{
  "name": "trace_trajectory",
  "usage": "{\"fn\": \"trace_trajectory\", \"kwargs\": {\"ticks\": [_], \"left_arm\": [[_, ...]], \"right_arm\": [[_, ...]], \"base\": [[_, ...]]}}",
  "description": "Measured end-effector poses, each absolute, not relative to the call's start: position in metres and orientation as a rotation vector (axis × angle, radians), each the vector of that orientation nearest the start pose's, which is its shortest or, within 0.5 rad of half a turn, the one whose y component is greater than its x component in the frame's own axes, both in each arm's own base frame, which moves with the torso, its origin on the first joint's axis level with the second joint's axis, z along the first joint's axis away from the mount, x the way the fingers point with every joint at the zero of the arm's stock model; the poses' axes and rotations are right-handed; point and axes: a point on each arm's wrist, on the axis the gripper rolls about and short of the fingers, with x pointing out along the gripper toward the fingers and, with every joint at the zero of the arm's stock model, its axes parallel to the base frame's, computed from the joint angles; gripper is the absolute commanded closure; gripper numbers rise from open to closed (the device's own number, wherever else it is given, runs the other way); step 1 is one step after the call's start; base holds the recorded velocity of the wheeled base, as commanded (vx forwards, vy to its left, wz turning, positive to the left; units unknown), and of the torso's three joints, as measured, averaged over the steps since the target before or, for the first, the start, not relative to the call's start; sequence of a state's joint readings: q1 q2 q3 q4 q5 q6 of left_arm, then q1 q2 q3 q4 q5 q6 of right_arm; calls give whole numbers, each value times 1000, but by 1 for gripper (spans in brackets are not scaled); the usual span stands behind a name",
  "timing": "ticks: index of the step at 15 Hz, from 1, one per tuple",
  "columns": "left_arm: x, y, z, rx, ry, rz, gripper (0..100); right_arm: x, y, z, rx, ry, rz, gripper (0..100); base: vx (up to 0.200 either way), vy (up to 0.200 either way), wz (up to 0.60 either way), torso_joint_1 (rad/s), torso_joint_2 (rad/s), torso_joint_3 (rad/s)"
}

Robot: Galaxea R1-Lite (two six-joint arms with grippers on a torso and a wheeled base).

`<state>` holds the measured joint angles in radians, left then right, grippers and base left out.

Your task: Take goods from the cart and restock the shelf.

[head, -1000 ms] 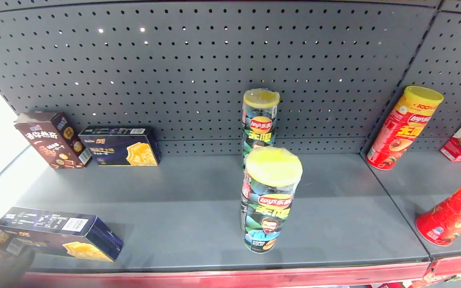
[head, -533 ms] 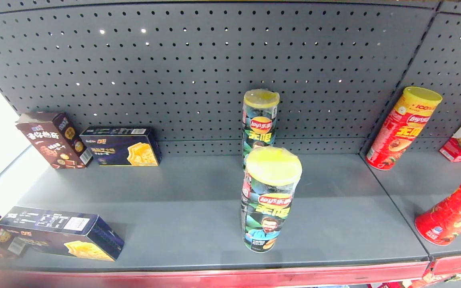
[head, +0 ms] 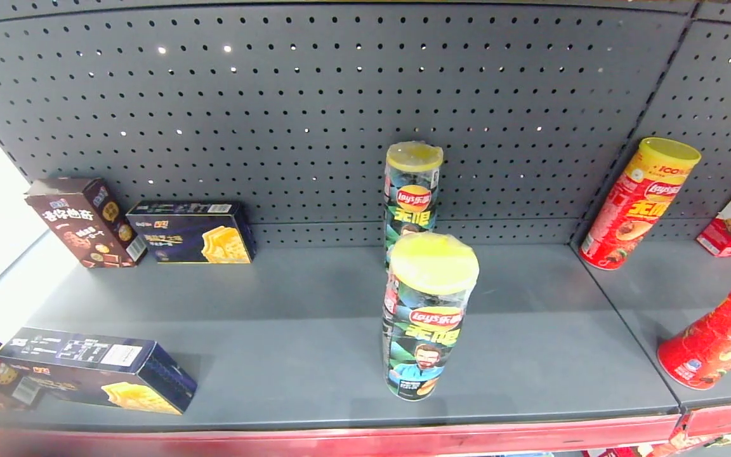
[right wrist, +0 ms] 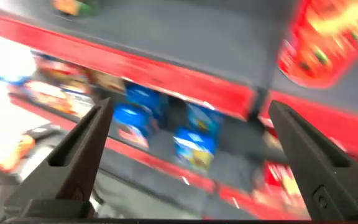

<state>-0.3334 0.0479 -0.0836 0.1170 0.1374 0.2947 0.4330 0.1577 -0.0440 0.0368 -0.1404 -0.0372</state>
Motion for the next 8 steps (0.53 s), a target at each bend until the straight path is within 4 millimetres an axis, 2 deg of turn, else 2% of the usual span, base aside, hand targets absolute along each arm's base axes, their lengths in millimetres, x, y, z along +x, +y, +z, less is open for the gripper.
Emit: {"fn": "trace_trajectory", "kwargs": {"ticks": [3, 6, 7, 8], "left_arm": [[-21, 7, 88, 284, 113, -55, 0], [-20, 6, 88, 289, 121, -21, 0], [-20, 6, 88, 289, 123, -20, 0], [-20, 6, 88, 285, 124, -20, 0]], "right_arm": [[-8, -5, 87, -62, 196, 77, 0], [-16, -4, 86, -12, 110, -143, 0], [-18, -3, 85, 6, 78, -147, 0], [-19, -1, 83, 14, 53, -66, 0]], "base": [[0, 0, 0, 0, 0, 0], [0, 0, 0, 0, 0, 0], [0, 0, 0, 0, 0, 0], [0, 0, 0, 0, 0, 0]]}}
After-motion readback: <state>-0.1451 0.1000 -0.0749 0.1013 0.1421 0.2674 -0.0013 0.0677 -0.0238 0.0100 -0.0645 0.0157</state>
